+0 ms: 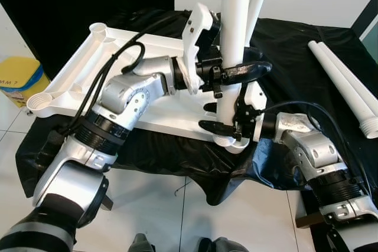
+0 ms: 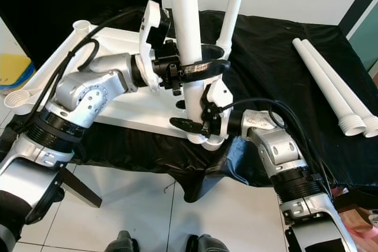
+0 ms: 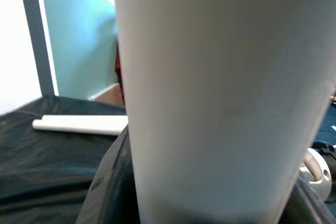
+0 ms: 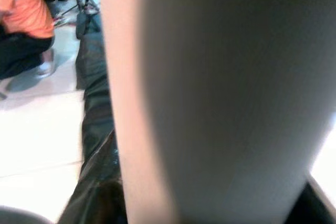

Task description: Building children table

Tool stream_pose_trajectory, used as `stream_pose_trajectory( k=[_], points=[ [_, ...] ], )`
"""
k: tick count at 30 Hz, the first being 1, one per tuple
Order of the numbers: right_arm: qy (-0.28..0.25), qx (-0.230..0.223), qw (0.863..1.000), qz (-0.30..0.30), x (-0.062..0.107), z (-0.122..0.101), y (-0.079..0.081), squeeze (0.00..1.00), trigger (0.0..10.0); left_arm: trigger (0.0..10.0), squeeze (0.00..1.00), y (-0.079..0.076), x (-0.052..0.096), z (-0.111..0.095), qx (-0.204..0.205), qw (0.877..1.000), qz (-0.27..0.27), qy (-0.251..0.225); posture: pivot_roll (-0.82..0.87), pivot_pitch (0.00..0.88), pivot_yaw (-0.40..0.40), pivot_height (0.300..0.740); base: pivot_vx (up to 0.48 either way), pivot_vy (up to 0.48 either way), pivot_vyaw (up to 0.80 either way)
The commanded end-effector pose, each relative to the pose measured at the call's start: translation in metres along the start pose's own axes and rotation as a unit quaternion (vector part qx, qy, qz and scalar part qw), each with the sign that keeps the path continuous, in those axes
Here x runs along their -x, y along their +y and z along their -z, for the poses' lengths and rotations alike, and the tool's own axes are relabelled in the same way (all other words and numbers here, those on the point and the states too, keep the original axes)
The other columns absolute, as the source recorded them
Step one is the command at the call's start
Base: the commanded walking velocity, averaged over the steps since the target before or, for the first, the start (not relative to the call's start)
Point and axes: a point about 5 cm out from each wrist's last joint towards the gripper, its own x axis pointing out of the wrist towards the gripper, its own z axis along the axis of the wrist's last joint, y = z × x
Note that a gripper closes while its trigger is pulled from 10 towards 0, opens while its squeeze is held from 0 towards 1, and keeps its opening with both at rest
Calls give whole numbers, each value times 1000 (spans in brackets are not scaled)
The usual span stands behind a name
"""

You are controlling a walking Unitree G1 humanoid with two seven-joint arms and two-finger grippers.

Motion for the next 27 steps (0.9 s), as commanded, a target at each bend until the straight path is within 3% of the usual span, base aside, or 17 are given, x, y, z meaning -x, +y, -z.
stream_pose_trajectory(
  k=[1,2,7,14,15,20,24,27],
  points=[
    [-15,3,998,55,9,-4,-14,773,10000,4863,0,8,3,1,-1,999,-30,26,53,103,-96,740,0,0,0],
    [-22,-2,998,63,10,-5,-15,1000,10000,10000,0,10,3,0,-1,998,-47,30,53,103,-95,740,0,0,0],
    [-37,-10,995,90,9,-7,-16,1000,10000,10000,0,20,1,-5,9,994,-103,29,50,105,-92,740,0,0,0],
    [-50,-12,982,180,2,-7,-15,1000,10000,10000,0,38,2,-16,10,976,-218,21,49,112,-86,740,0,0,0],
    [-54,-19,978,199,-2,-6,-13,0,10000,10000,0,41,3,-17,7,970,-241,16,45,115,-83,740,0,0,0],
    [-58,-21,968,242,-11,-3,-8,0,10000,10000,0,46,2,-22,4,958,-286,3,43,119,-81,740,0,0,0],
    [-61,-39,948,311,-28,1,-2,0,10000,10000,0,41,-14,-32,0,948,-318,-20,36,125,-76,740,0,0,0],
    [-62,-43,944,322,-30,1,-2,0,10000,10000,0,41,-17,-32,-1,947,-322,-21,36,125,-76,740,0,0,0]
  ],
)
